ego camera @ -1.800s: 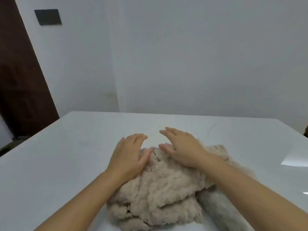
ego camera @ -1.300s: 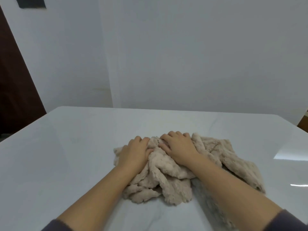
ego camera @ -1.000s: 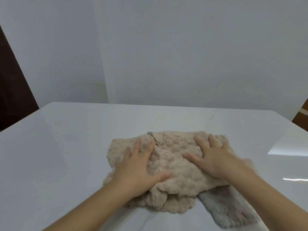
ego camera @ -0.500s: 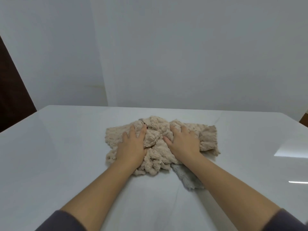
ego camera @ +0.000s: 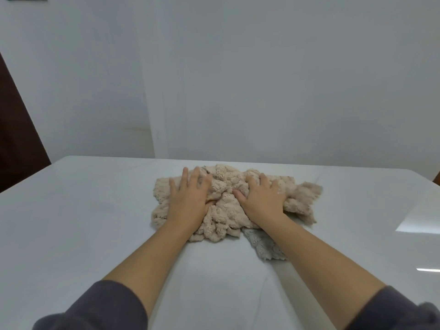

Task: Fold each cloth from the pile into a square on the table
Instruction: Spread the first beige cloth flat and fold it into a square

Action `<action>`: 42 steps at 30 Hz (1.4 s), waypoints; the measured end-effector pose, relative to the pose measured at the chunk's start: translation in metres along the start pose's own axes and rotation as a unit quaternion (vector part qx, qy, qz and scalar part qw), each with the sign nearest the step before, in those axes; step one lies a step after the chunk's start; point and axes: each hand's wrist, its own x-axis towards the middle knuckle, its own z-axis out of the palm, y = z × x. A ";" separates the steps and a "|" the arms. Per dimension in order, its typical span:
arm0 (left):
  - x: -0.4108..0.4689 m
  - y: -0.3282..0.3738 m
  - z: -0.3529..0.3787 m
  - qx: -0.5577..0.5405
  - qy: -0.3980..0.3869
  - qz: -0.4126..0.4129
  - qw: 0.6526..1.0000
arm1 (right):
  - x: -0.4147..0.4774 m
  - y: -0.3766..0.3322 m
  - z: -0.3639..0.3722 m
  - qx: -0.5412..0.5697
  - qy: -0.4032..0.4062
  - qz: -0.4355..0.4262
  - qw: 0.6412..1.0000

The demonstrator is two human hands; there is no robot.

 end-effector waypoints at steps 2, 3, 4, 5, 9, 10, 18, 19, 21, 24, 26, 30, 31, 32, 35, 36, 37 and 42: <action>-0.006 -0.003 -0.005 -0.016 0.116 0.073 0.990 | -0.005 0.005 -0.003 0.007 0.041 -0.039 0.998; -0.009 -0.005 -0.006 -0.028 0.164 0.098 0.981 | -0.008 0.008 -0.005 0.013 0.064 -0.071 0.995; -0.011 -0.007 -0.010 -0.046 0.194 0.115 0.973 | -0.012 0.010 -0.008 0.022 0.086 -0.103 0.991; -0.013 -0.008 -0.015 -0.079 0.205 0.127 0.967 | -0.016 0.012 -0.011 0.037 0.109 -0.129 0.985; -0.031 -0.002 -0.056 -0.275 0.188 0.103 0.937 | -0.031 0.015 -0.030 0.116 0.266 -0.193 0.937; -0.036 -0.001 -0.066 -0.304 0.189 0.091 0.929 | -0.034 0.016 -0.038 0.137 0.301 -0.211 0.920; -0.071 -0.023 -0.129 -0.095 0.185 0.225 0.952 | -0.072 0.025 -0.103 0.128 0.357 -0.268 0.886; -0.076 -0.026 -0.134 -0.074 0.177 0.232 0.953 | -0.076 0.025 -0.107 0.116 0.363 -0.271 0.884; -0.086 -0.031 -0.146 -0.048 0.171 0.219 0.959 | -0.084 0.023 -0.117 0.118 0.367 -0.273 0.882; -0.099 -0.035 -0.169 -0.062 0.130 0.130 0.981 | -0.101 0.018 -0.139 0.217 0.337 -0.247 0.882; -0.107 -0.039 -0.185 -0.136 0.083 0.056 0.986 | -0.109 0.018 -0.152 0.287 0.299 -0.200 0.888; -0.119 -0.047 -0.211 -0.393 0.066 -0.064 0.915 | -0.117 0.024 -0.173 0.397 0.210 -0.142 0.882; -0.120 -0.047 -0.214 -0.446 0.068 -0.083 0.888 | -0.120 0.025 -0.176 0.408 0.182 -0.140 0.884; -0.122 -0.047 -0.216 -0.490 0.071 -0.100 0.863 | -0.123 0.025 -0.180 0.421 0.154 -0.137 0.883; -0.127 -0.051 -0.219 -0.561 0.049 -0.116 0.818 | -0.133 0.037 -0.186 0.471 0.044 -0.148 0.868; -0.131 -0.054 -0.219 -0.571 0.017 -0.110 0.813 | -0.137 0.042 -0.186 0.477 -0.014 -0.164 0.863; -0.137 -0.058 -0.217 -0.573 -0.023 -0.100 0.813 | -0.141 0.049 -0.184 0.476 -0.078 -0.180 0.857; -0.179 -0.065 -0.188 -0.498 -0.269 -0.062 0.822 | -0.176 0.063 -0.149 0.422 -0.373 -0.159 0.811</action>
